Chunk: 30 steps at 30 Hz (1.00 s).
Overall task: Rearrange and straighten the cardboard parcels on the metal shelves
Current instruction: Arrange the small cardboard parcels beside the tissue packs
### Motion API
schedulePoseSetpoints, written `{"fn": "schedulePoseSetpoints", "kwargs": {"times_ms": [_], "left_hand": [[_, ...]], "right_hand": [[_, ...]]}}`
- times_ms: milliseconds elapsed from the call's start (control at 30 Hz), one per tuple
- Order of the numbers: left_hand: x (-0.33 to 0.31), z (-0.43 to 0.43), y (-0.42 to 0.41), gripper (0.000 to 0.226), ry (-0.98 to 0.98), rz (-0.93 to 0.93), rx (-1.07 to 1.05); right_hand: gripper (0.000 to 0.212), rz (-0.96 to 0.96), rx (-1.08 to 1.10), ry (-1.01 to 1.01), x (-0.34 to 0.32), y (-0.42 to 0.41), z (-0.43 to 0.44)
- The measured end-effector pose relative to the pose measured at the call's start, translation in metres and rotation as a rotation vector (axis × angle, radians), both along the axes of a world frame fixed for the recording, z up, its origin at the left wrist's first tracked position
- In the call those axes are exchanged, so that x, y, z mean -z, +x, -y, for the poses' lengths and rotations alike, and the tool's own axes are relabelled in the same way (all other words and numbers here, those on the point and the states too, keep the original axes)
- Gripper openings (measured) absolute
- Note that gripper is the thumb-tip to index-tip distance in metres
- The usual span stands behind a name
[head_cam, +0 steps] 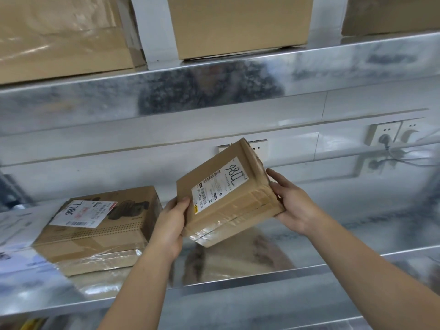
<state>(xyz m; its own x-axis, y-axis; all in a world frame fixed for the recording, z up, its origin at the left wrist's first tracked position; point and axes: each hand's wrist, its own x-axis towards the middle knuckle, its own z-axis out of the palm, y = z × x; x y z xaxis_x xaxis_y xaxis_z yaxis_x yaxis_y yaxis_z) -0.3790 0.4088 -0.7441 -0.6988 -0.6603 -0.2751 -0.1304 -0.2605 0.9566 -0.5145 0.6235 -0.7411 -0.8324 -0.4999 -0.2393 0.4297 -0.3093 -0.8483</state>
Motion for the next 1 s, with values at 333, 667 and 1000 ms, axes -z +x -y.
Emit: {"fn": "schedulePoseSetpoints", "kwargs": {"times_ms": [333,667,1000], "left_hand": [[-0.016,0.006,-0.001,0.020,-0.059,-0.074,0.011],[-0.023,0.006,-0.002,0.029,-0.068,-0.038,0.030],[-0.015,-0.001,-0.007,0.044,0.040,-0.001,0.033]], "right_hand": [[0.030,-0.267,-0.058,0.431,0.009,0.001,0.009],[0.052,-0.156,-0.045,0.404,0.013,0.002,0.019],[0.052,-0.084,-0.022,0.430,0.017,0.003,0.016]]}}
